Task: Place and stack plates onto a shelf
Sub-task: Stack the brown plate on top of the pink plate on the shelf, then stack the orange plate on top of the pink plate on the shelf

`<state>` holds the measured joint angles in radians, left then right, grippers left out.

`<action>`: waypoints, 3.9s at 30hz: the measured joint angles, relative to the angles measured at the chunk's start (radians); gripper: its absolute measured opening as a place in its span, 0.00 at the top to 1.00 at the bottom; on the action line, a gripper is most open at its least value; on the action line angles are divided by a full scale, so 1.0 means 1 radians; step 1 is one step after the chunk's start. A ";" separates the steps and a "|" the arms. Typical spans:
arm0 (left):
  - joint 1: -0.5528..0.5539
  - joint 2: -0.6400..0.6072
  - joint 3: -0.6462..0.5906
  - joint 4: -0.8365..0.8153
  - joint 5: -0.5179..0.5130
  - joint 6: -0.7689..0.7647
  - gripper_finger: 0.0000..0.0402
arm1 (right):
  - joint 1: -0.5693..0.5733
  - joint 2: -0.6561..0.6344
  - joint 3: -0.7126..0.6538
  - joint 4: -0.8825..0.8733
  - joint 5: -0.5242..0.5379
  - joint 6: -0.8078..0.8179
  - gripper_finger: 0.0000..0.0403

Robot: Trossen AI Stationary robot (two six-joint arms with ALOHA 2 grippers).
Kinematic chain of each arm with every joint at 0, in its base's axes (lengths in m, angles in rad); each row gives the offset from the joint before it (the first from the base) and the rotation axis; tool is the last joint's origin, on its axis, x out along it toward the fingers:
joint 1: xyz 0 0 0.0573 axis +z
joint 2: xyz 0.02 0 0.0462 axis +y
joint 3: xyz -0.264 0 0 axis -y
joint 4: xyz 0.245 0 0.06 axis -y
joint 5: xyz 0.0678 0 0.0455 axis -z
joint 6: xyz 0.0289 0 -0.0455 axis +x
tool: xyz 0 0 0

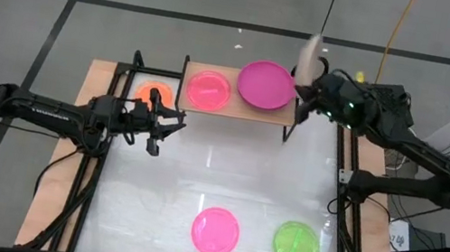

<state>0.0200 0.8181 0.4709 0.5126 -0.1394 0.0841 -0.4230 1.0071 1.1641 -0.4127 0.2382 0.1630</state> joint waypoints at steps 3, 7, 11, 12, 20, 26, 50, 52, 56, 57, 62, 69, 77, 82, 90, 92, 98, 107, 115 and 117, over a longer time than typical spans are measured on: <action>0.000 0.000 0.000 0.000 0.000 0.000 0.64 | 0.000 0.108 0.086 0.005 -0.035 -0.063 1.00; 0.000 0.000 0.000 -0.005 0.000 0.000 0.64 | 0.000 0.253 0.186 -0.022 -0.110 -0.120 1.00; 0.000 0.000 0.000 -0.023 -0.001 0.000 0.64 | 0.013 0.386 0.251 -0.088 -0.113 -0.228 1.00; 0.000 0.000 0.000 -0.025 -0.001 -0.001 0.64 | 0.018 0.413 0.254 -0.095 -0.111 -0.262 1.00; 0.000 0.000 0.000 -0.039 -0.001 -0.001 0.64 | 0.063 0.538 0.257 -0.196 0.030 -0.469 1.00; 0.000 0.000 0.000 -0.039 -0.002 -0.001 0.64 | 0.089 0.541 0.256 -0.285 0.153 -0.492 1.00; 0.001 0.000 0.000 -0.084 -0.032 -0.029 0.64 | 0.187 0.430 0.256 -0.310 0.154 -0.356 0.78; 0.001 0.000 0.000 -0.111 -0.063 -0.055 0.64 | 0.211 0.406 0.256 -0.308 0.154 -0.309 0.77; 0.001 -0.004 0.012 -0.273 -0.224 -0.072 0.64 | 0.287 0.349 0.244 -0.299 0.152 -0.184 0.77; 0.001 -0.005 0.024 -0.335 -0.275 -0.085 0.64 | 0.316 0.331 0.229 -0.279 0.151 -0.171 0.77; 0.001 0.000 0.109 -0.684 -0.432 -0.177 0.64 | 0.480 0.251 0.100 -0.069 0.151 -0.192 0.77; 0.025 0.037 0.158 -1.032 -0.441 -0.298 0.64 | 0.673 0.155 -0.205 0.423 0.153 -0.303 0.77; 0.133 0.155 0.158 -1.103 -0.447 -0.172 0.64 | 0.779 0.069 -0.450 0.889 0.234 -0.503 0.77; 0.211 0.224 0.158 -1.160 -0.447 -0.158 0.64 | 0.805 0.001 -0.484 0.910 0.344 -0.493 0.77; 0.329 0.340 0.157 -1.193 -0.392 -0.134 0.64 | 0.813 -0.033 -0.533 0.909 0.371 -0.474 0.77; 0.356 0.370 0.157 -1.194 -0.361 -0.130 0.64 | 0.813 -0.033 -0.534 0.908 0.371 -0.472 0.77; 0.403 0.455 0.157 -1.189 -0.292 -0.103 0.57 | 0.813 -0.033 -0.534 0.909 0.370 -0.463 0.77; 0.442 0.523 0.157 -1.155 -0.272 -0.084 0.38 | 0.813 -0.033 -0.534 0.902 0.369 -0.463 0.77; 0.467 0.608 0.156 -1.096 -0.289 -0.062 0.36 | 0.813 -0.033 -0.534 0.902 0.368 -0.463 0.77; 0.477 0.626 0.156 -1.065 -0.301 -0.059 0.36 | 0.813 -0.033 -0.534 0.901 0.368 -0.463 0.77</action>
<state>0.4969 1.4444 0.6273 -0.5526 -0.4404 0.0254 0.3901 0.9741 0.6300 0.4887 0.6067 -0.2996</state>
